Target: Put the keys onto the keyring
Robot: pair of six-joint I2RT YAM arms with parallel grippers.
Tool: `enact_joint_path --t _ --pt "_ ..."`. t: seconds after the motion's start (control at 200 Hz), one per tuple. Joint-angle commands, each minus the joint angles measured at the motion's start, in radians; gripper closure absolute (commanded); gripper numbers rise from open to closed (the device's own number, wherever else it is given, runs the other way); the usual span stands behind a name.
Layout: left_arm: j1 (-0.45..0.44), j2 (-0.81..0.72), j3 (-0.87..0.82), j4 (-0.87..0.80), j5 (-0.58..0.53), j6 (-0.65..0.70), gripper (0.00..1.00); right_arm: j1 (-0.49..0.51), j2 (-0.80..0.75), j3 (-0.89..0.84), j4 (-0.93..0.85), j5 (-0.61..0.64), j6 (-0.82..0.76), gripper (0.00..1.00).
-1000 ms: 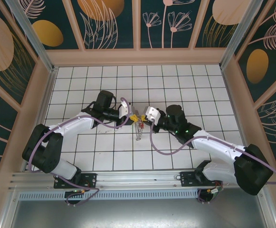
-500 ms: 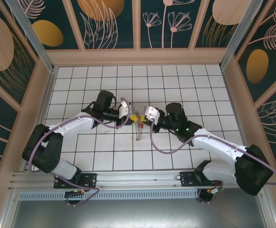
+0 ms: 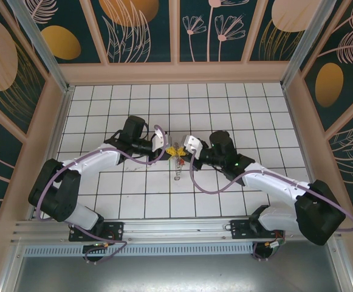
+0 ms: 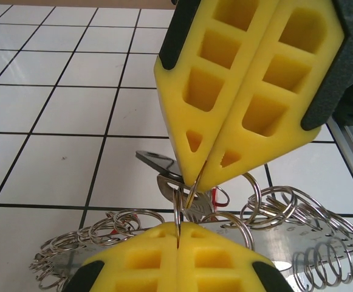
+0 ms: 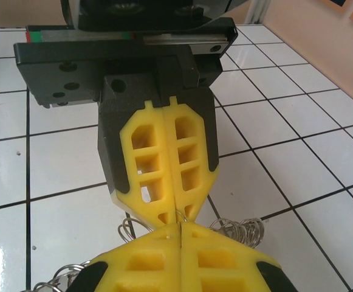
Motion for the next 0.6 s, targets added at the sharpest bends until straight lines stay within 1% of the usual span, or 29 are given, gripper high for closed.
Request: enact_joint_path --t 0.0,0.22,0.596 --pt "0.0 -0.011 0.005 0.026 0.023 0.005 1.0 -0.002 0.015 0.023 0.073 0.006 0.021 1.0" --pt "0.0 -0.01 0.008 0.025 0.022 0.006 1.0 0.004 0.03 0.031 0.073 0.027 0.02 1.0" --pt "0.0 -0.012 -0.003 0.035 0.018 0.009 1.0 0.012 0.024 0.026 0.072 0.151 0.054 1.0"
